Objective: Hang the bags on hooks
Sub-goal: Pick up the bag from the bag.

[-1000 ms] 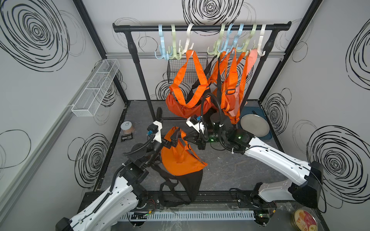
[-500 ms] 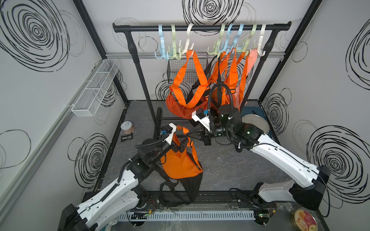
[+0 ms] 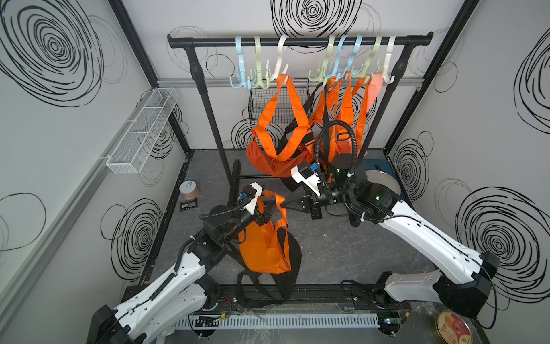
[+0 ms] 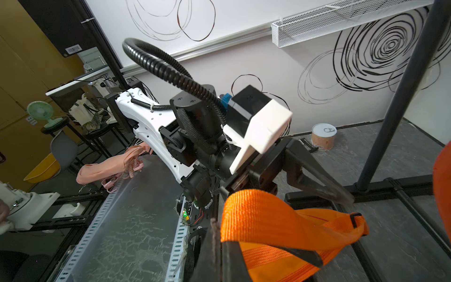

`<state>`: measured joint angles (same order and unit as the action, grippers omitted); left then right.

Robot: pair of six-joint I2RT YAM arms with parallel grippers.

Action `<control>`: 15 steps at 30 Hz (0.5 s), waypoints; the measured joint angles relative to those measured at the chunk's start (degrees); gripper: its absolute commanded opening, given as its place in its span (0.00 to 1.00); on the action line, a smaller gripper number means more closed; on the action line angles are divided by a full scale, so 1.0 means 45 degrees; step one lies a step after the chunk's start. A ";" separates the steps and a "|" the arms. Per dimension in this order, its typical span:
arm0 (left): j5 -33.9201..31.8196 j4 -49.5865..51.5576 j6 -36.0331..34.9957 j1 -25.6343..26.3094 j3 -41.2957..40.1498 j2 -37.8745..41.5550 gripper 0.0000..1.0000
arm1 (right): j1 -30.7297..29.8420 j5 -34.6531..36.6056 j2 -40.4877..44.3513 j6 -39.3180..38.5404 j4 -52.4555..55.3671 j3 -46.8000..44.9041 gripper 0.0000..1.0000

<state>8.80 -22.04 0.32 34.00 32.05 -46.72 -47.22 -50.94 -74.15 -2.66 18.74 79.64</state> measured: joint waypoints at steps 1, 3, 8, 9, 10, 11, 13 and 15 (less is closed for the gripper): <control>0.0165 -0.0180 0.0131 -0.0160 0.0024 -0.0228 0.62 | 0.0000 -0.0194 -0.0005 0.0010 0.0000 0.0000 0.00; 0.0656 -0.0636 0.0593 -0.0675 0.0214 -0.0903 0.61 | 0.0000 -0.0481 -0.0005 0.0024 0.0005 0.0024 0.00; 0.1564 -0.1399 0.1719 -0.1175 0.0544 -0.2064 0.50 | -0.0029 -0.1064 -0.0083 0.0049 0.0034 0.0214 0.00; 0.1666 -0.1438 0.1826 -0.1171 0.0544 -0.2050 0.46 | -0.0044 -0.1132 -0.0083 0.0049 0.0029 0.0238 0.00; 0.1710 -0.1477 0.1841 -0.1166 0.0544 -0.2001 0.41 | -0.0049 -0.1229 -0.0083 0.0049 0.0039 0.0272 0.00; 0.1739 -0.1457 0.1841 -0.1166 0.0544 -0.1919 0.37 | -0.0049 -0.1302 -0.0078 0.0049 0.0015 0.0291 0.00; 0.1715 -0.1394 0.1778 -0.1166 0.0544 -0.1676 0.28 | 0.0039 -0.1413 -0.0044 0.0049 0.0029 0.0321 0.00; 0.1685 -0.1311 0.1695 -0.1166 0.0544 -0.1370 0.19 | 0.0170 -0.1622 -0.0005 0.0078 0.0010 0.0418 0.00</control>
<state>16.38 -27.94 7.94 28.75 34.50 -52.88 -46.46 -58.24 -74.17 -2.31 18.79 81.52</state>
